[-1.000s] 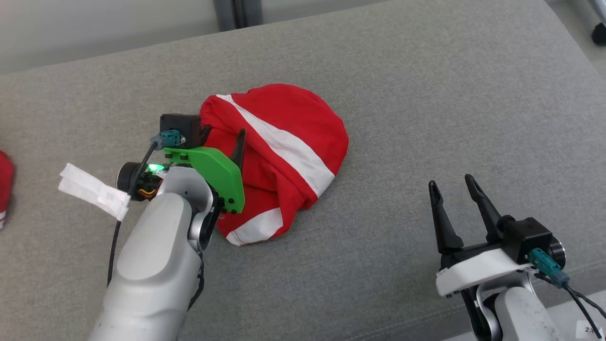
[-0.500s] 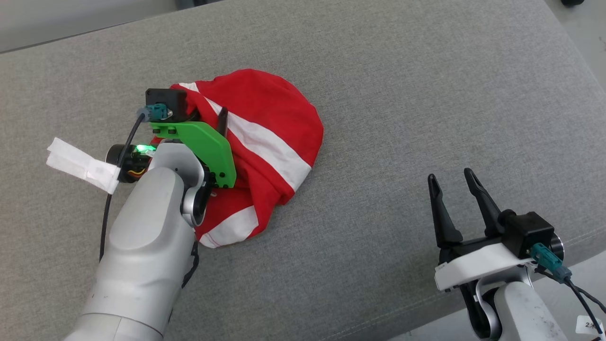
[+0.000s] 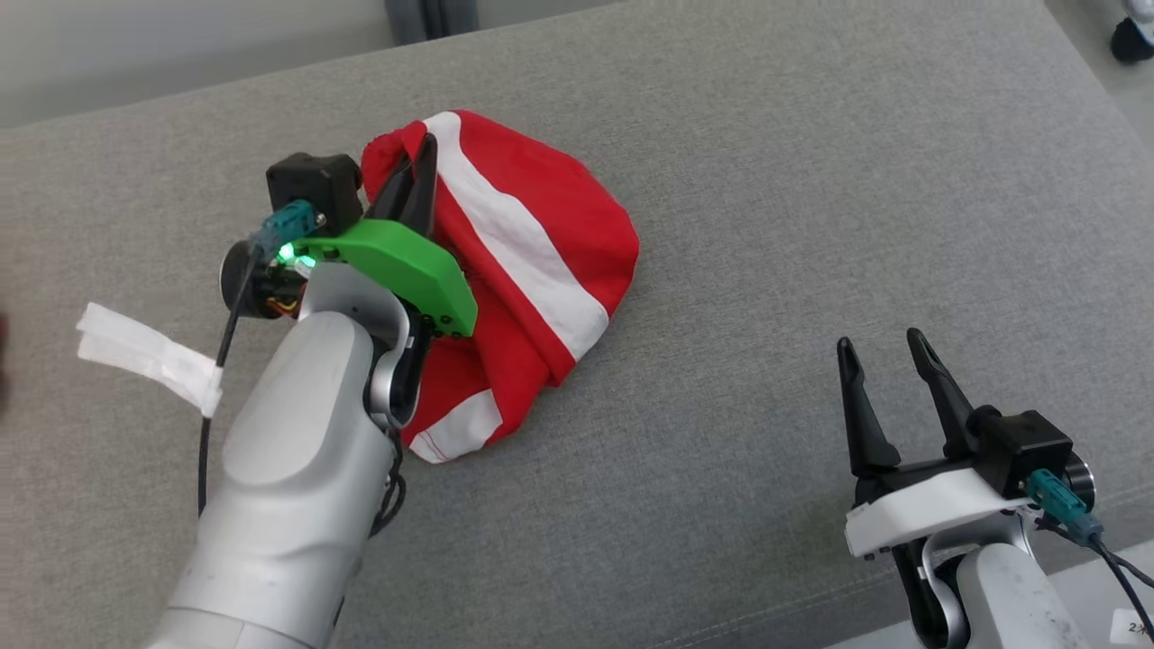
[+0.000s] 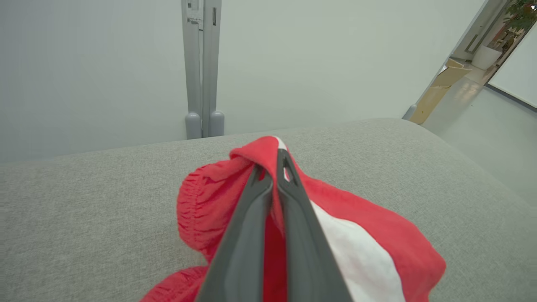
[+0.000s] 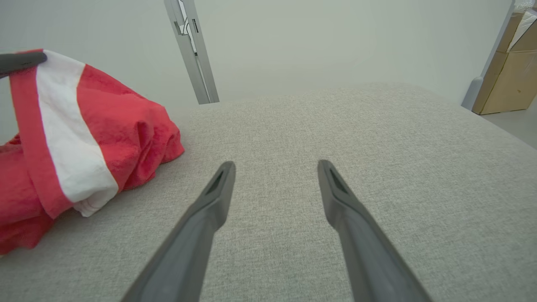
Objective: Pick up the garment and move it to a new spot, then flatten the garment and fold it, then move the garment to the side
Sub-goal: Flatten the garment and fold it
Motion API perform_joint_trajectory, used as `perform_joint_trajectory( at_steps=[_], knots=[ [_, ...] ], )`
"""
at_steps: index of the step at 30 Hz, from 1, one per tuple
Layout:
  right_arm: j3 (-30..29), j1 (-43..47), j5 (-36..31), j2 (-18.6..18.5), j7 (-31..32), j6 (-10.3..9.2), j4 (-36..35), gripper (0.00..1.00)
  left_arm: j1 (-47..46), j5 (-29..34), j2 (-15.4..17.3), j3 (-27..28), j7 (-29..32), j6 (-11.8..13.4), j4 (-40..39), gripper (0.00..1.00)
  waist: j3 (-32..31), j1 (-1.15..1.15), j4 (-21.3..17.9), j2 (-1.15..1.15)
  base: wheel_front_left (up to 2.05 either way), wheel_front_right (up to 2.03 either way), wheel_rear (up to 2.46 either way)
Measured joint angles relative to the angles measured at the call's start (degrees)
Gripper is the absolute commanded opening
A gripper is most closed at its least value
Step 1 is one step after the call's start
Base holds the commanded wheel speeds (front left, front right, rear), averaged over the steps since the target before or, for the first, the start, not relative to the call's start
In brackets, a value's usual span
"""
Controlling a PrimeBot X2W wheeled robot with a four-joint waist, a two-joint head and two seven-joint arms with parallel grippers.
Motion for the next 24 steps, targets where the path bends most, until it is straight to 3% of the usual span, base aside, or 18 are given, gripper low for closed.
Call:
perform_joint_trajectory(
  at_steps=[5,15,24],
  knots=[
    [-0.7,1.0,-0.8,0.0,0.0,0.0,0.1,1.0,7.5,-0.2,0.5,-0.3,-3.3,0.5,-7.0,0.0,-1.8,0.0,2.5,0.0,0.0,0.0,0.0],
    [-0.7,2.9,-1.7,0.0,0.0,0.0,0.4,1.0,30.0,-4.0,3.1,3.9,-6.7,6.3,-23.9,0.0,-5.9,0.0,8.1,0.0,0.0,0.0,0.0],
    [0.7,3.3,-2.2,0.0,0.0,0.0,0.9,1.0,39.9,-6.4,3.0,4.9,-6.7,9.0,-24.6,0.0,-8.0,0.0,11.3,0.0,0.0,0.0,0.0]
  ],
)
